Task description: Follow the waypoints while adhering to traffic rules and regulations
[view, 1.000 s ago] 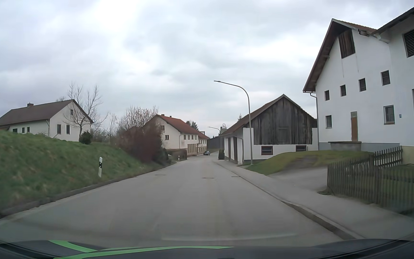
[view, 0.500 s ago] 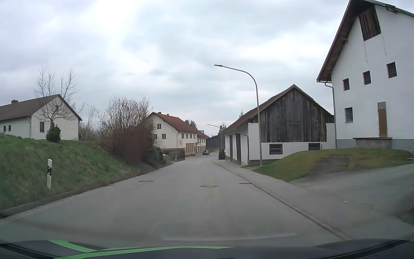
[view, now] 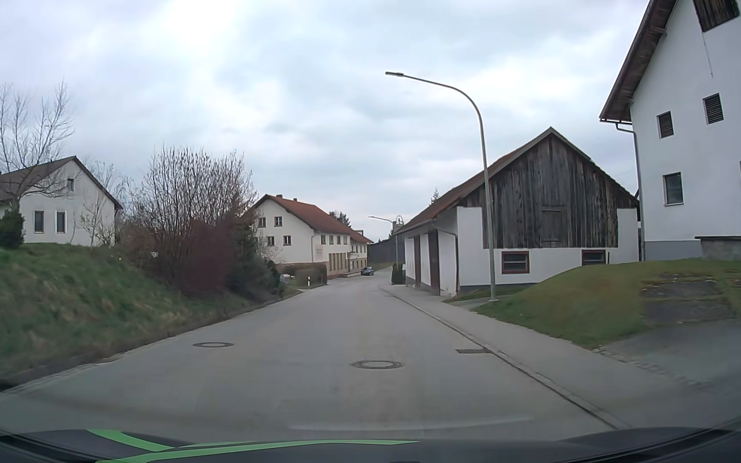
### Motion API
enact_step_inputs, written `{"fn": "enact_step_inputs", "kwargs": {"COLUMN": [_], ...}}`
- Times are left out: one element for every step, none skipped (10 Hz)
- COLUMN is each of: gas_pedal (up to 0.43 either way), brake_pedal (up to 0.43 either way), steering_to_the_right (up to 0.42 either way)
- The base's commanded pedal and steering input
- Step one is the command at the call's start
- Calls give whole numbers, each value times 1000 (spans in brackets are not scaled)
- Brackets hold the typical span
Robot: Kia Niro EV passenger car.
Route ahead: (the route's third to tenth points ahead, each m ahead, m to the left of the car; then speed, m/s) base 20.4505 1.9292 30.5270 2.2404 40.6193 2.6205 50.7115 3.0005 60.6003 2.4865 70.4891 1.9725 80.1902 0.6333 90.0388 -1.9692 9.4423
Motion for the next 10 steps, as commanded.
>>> {"fn": "enact_step_inputs", "kwargs": {"gas_pedal": [0, 0, 0, 0, 0, 0, 8, 20, 28, 28], "brake_pedal": [0, 0, 0, 0, 0, 0, 0, 0, 0, 0], "steering_to_the_right": [1, 0, 0, 1, 0, 0, 0, 0, -1, -2]}}
